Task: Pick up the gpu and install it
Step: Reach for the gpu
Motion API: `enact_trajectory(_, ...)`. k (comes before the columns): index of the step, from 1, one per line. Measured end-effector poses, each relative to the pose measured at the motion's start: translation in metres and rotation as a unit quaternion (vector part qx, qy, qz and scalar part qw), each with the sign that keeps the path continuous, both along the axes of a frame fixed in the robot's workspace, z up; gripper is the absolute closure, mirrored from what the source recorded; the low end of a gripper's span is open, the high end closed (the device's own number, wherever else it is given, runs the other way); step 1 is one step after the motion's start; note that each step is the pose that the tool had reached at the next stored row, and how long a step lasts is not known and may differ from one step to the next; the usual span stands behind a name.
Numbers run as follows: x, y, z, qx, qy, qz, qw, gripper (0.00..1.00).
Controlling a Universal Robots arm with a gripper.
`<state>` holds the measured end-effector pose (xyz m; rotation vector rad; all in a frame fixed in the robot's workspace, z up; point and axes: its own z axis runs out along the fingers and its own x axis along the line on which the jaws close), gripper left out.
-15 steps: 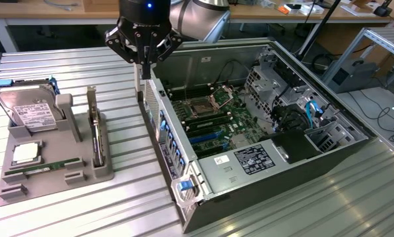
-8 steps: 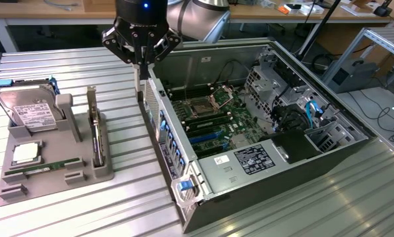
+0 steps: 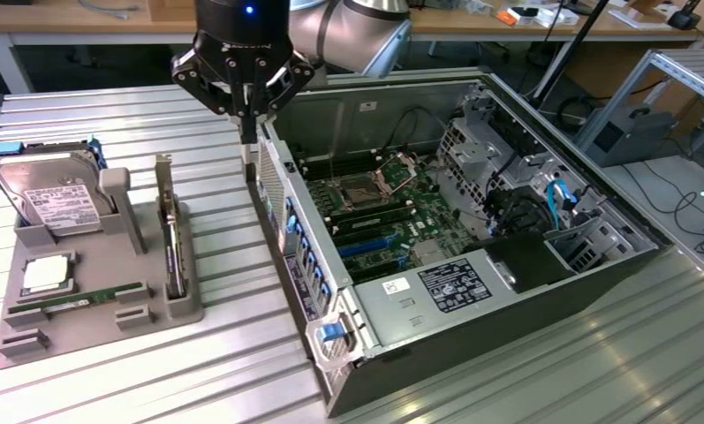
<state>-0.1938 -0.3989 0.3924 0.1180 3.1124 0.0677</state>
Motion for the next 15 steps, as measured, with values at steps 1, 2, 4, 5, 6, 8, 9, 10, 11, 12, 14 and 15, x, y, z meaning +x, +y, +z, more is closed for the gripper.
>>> enact_trajectory(1, -0.001, 0.0, 0.0, 0.0, 0.0, 0.0, 1.0, 0.89)
enact_trajectory(2, -0.003, 0.0, 0.0, 0.0, 0.0, 0.0, 1.0, 0.89)
enact_trajectory(4, -0.005, 0.0, 0.0, 0.0, 0.0, 0.0, 1.0, 0.89)
enact_trajectory(5, -0.007, 0.0, 0.0, 0.0, 0.0, 0.0, 1.0, 0.89)
enact_trajectory(6, -0.008, 0.0, 0.0, 0.0, 0.0, 0.0, 1.0, 0.89)
enact_trajectory(8, -0.011, 0.0, 0.0, 0.0, 0.0, 0.0, 1.0, 0.89)
enact_trajectory(9, -0.012, 0.0, -0.0001, 0.0, 0.0, 0.0, 1.0, 0.89)
enact_trajectory(10, -0.014, 0.0, -0.0001, 0.0, 0.0, 0.0, 1.0, 0.89)
enact_trajectory(11, -0.015, 0.0, -0.0001, 0.0, 0.0, 0.0, 1.0, 0.89)
enact_trajectory(12, -0.017, 0.0, -0.0001, 0.0, 0.0, 0.0, 1.0, 0.89)
enact_trajectory(14, -0.018, 0.0, -0.0001, 0.0, 0.0, 0.0, 1.0, 0.89)
enact_trajectory(15, -0.019, 0.0, -0.0001, 0.0, 0.0, 0.0, 1.0, 0.89)
